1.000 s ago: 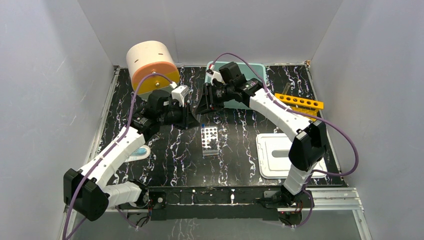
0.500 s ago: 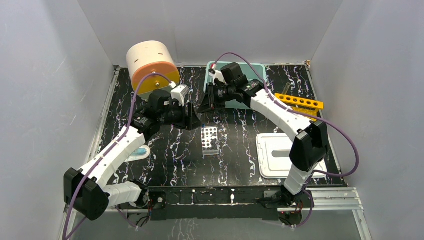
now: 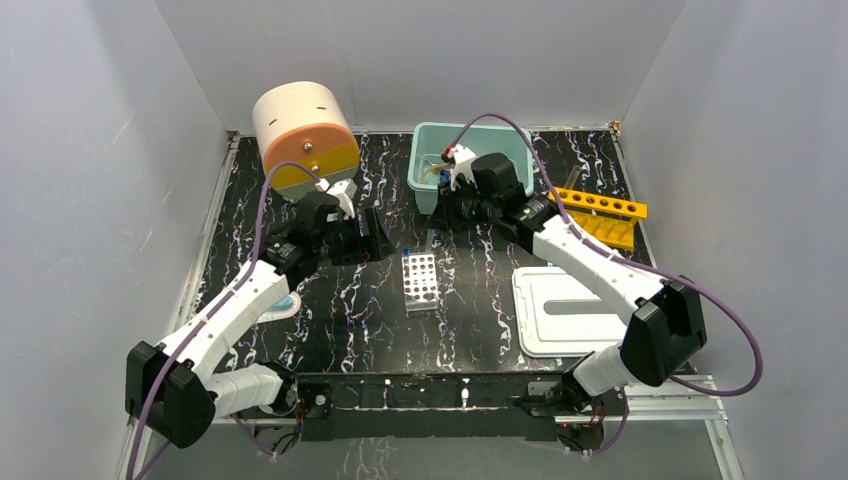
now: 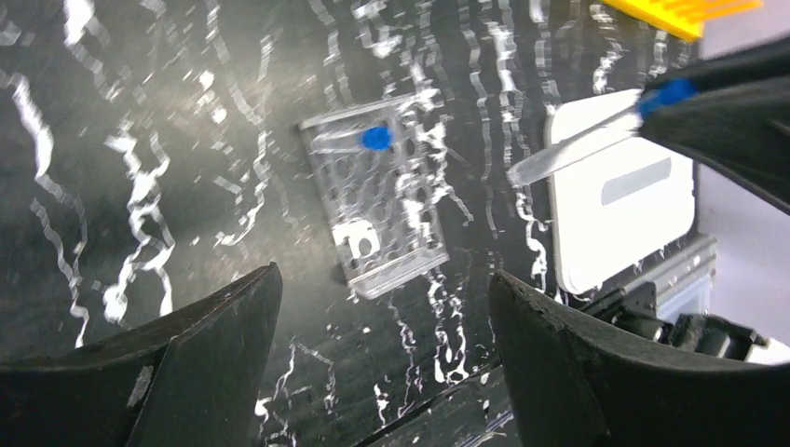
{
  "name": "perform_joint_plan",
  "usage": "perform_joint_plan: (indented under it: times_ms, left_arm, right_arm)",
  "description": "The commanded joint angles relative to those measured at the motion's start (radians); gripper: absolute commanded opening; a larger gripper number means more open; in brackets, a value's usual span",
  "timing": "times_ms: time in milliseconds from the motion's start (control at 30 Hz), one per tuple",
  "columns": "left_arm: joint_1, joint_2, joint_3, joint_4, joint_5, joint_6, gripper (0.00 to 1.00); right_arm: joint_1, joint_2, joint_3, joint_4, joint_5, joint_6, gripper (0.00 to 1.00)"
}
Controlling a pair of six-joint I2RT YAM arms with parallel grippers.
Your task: Organize the chemistry lab equipment
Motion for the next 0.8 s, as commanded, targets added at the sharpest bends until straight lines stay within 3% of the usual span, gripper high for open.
perform_joint_plan:
  times_ms: [0,233,767]
  left_arm:
    - [0.032,-0.011,-0.050,-0.090,-0.137,-0.143,0.77]
    - [0.055,0.018,-0.106,-0.178,-0.253,-0.230,0.73]
    - [0.150,0.145,-0.150,-0.216,-0.063,-0.230,0.73]
  right_arm:
    - [0.015,-0.095,-0.127,0.246,0.084,-0.132,0.19]
    - [0.066,-0.099,-0.204,0.399,0.134,-0.217,0.19]
    - [0.120,-0.052,-0.407,0.688,0.021,-0.354,0.17]
